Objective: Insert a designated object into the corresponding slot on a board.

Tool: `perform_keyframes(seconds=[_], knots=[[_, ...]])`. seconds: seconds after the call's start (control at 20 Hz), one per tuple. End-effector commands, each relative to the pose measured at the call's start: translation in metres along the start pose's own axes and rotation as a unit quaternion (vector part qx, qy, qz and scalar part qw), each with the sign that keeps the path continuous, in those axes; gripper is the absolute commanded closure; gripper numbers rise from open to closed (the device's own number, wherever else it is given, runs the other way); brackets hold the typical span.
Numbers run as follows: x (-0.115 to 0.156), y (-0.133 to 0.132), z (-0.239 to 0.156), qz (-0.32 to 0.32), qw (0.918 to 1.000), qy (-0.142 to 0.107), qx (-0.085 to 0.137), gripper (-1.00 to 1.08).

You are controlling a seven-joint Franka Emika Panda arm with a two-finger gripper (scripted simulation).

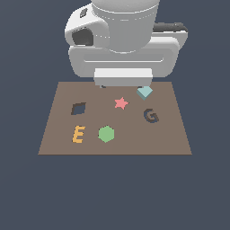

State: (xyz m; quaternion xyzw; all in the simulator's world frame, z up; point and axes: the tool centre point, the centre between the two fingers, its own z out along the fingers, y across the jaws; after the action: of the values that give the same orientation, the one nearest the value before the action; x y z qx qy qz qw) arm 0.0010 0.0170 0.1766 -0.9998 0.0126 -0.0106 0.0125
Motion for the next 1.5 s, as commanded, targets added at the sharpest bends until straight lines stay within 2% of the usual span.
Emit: perform_keyframes(seconds=[0.0, 0.35, 0.65, 0.8, 1.05, 1.25, 1.45], knots=[[0.0, 0.0, 0.0, 0.0, 1.0, 0.0, 0.0, -0.92], [-0.006, -0.011, 0.011, -0.029, 0.9996, -0.001, -0.001, -0.92], [-0.023, -0.038, 0.04, -0.102, 0.9948, -0.004, -0.002, -0.92], [-0.038, -0.055, 0.06, -0.153, 0.9882, -0.007, -0.003, -0.92], [-0.065, -0.079, 0.093, -0.236, 0.9718, -0.01, -0.005, -0.92], [-0.083, -0.09, 0.112, -0.282, 0.9593, -0.012, -0.006, -0.92], [-0.095, -0.096, 0.125, -0.31, 0.9505, -0.014, -0.007, -0.92]])
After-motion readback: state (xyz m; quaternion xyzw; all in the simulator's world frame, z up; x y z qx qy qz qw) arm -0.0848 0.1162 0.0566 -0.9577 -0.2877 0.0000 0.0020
